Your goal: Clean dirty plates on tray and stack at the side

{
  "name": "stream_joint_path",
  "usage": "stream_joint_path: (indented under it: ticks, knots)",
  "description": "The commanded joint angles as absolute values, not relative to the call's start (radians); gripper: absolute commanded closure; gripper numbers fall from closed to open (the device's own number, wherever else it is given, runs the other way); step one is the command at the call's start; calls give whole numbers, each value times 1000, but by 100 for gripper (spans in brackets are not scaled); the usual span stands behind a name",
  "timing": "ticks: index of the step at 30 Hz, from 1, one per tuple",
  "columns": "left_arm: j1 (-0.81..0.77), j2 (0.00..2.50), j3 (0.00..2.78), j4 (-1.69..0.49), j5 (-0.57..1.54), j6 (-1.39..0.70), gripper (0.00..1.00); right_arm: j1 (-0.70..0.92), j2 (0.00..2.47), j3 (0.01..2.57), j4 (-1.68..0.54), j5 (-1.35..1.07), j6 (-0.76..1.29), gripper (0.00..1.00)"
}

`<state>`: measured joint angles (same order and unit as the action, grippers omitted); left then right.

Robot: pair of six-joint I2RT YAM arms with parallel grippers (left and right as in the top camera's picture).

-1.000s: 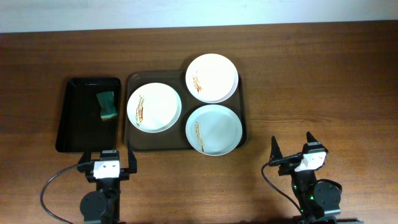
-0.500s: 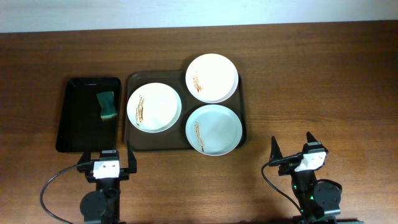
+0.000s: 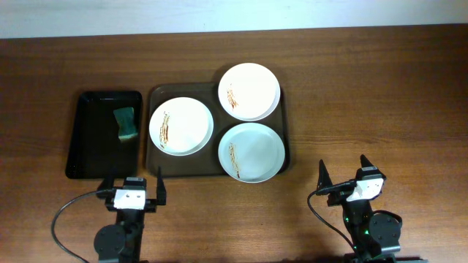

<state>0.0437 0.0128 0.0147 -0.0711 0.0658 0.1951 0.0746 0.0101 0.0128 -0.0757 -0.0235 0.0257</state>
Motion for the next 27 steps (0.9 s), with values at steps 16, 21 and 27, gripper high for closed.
stream_joint_path:
  ticks: [16, 21, 27]
  knots:
    - [49, 6, 9, 10, 193, 210, 1, 71, 3, 6, -65, -15, 33, 2]
    - [49, 6, 14, 15, 225, 192, 1, 71, 3, 6, -36, -15, 33, 2]
    - [49, 19, 43, 14, 242, 173, 1, 71, 3, 29, -22, -15, 33, 1]
